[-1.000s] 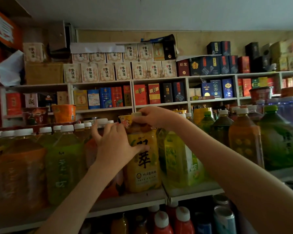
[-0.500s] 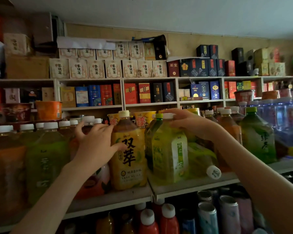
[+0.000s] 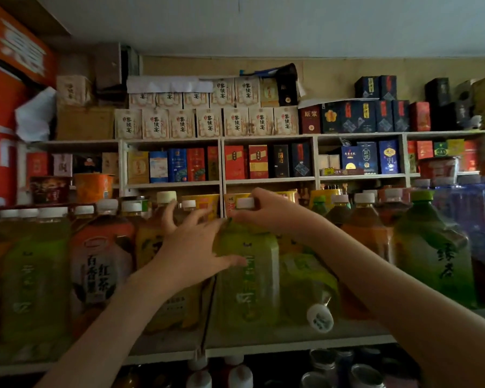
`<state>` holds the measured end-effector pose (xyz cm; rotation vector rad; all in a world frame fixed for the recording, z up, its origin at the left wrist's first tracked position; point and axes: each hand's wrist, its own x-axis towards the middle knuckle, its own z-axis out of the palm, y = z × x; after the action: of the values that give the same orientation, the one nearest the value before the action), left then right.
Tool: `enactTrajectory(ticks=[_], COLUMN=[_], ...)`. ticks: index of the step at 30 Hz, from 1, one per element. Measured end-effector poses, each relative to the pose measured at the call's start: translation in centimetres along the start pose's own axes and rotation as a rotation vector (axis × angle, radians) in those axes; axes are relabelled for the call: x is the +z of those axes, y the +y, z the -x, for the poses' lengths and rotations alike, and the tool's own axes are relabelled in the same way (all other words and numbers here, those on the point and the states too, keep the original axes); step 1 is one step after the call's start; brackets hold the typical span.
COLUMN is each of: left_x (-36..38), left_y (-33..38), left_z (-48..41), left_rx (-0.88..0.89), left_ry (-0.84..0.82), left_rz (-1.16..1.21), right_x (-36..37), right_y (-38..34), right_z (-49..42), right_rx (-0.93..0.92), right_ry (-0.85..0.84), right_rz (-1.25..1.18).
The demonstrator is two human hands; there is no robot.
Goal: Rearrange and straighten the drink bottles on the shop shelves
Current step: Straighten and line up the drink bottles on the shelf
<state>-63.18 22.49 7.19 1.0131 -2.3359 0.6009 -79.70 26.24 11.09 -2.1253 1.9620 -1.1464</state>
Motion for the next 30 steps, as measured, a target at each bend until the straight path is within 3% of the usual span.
enactTrajectory(ticks=[3,5,8,10,13,19,26,30], left_x=[-0.1,-0.3,-1.7,-2.7,-4.1,-3.9,-2.7,-2.5], left_y=[0.6,0.0,-1.1,-1.1,-0.9,-0.4,-0.9,-0.3], left_z=[-1.1,-1.5,-2.1,-2.8,-4.2,-5.4,-5.3,-4.3], left_rx=[-0.027,-0.082,-0.141,-0.128,-0.077,-0.027,0.014,-0.009], left_ry=[-0.155,-0.183,-0.115,-0.073,-0.159,-0.415,-0.467,-0.327], left_rz=[0.01,0.097,0.465,0.58,0.481,0.446,0.608,0.67], right_x=[-1.1,-2.1,-3.1,-2.6,-0.8,-0.2,0.1,-1.9], right_y=[0.6,1.0,2.1,3.0,4.4,4.8,4.6,4.7], right_z=[-0.9,-1.9,-4.4,-5.9,-7.6,-8.5,-7.4,-3.7], right_rx=[-0.076,-0.102,-0.124,-0.086,0.017,0.016,-0.023,-0.051], right_ry=[-0.048,0.022,0.122,-0.022,-0.196,-0.172,-0.077,-0.033], right_rz=[0.069,-0.033,-0.099,-0.007,0.049,0.003,0.073,0.094])
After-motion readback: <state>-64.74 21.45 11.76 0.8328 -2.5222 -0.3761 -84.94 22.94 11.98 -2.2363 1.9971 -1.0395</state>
